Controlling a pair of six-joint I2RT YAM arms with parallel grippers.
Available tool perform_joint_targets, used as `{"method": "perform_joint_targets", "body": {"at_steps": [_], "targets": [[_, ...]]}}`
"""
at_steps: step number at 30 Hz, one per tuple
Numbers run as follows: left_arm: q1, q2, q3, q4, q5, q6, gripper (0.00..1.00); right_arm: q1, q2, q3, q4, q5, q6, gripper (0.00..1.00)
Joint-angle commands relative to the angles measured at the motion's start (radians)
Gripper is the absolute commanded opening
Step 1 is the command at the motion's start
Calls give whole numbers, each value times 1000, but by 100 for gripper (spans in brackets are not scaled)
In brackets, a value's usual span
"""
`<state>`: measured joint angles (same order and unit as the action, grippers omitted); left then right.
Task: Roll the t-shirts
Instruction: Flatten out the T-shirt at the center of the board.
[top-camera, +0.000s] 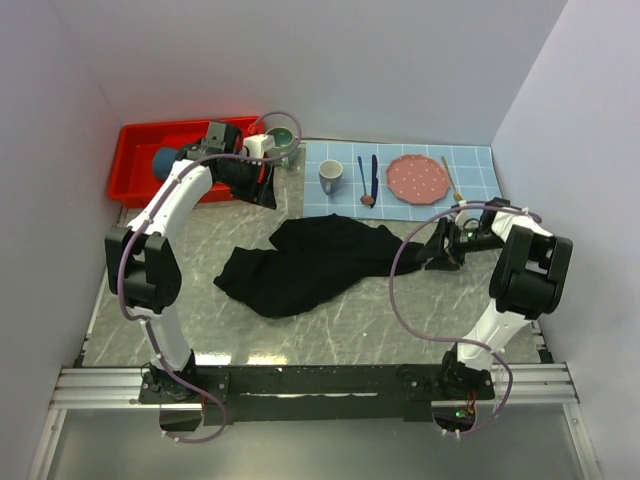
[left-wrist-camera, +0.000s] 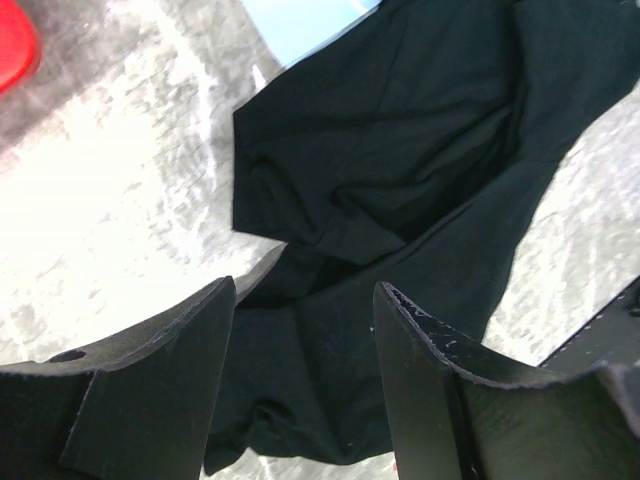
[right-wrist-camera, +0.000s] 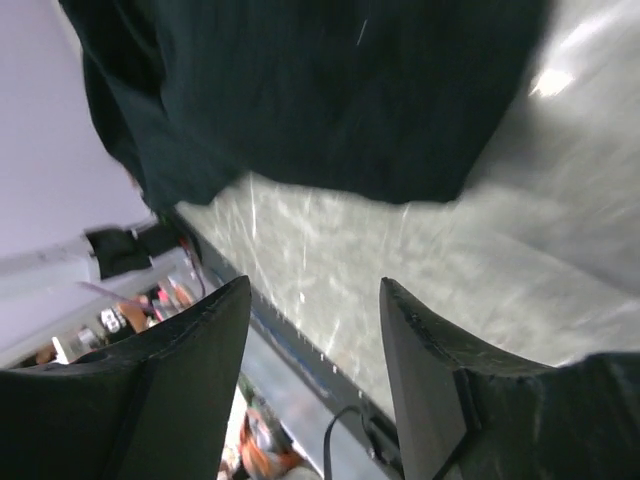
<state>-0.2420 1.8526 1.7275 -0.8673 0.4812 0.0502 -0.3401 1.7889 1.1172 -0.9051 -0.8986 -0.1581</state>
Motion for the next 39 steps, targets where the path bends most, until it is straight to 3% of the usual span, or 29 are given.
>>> {"method": "perform_joint_targets", "body": {"at_steps": [1,7,23,39], "targets": [[-5,3,-12,-27,-44,50,64,-31,52,137,98,33,49,61],[-6,11,-40,-35,-104,69,63,-11,119,222,222,213,141,53],[-5,17,-43,-21,-125,66,64,236,213,319,167,642,157,51],[13,31,-28,1,-99,45,64,288,231,250,149,764,138,52]]}}
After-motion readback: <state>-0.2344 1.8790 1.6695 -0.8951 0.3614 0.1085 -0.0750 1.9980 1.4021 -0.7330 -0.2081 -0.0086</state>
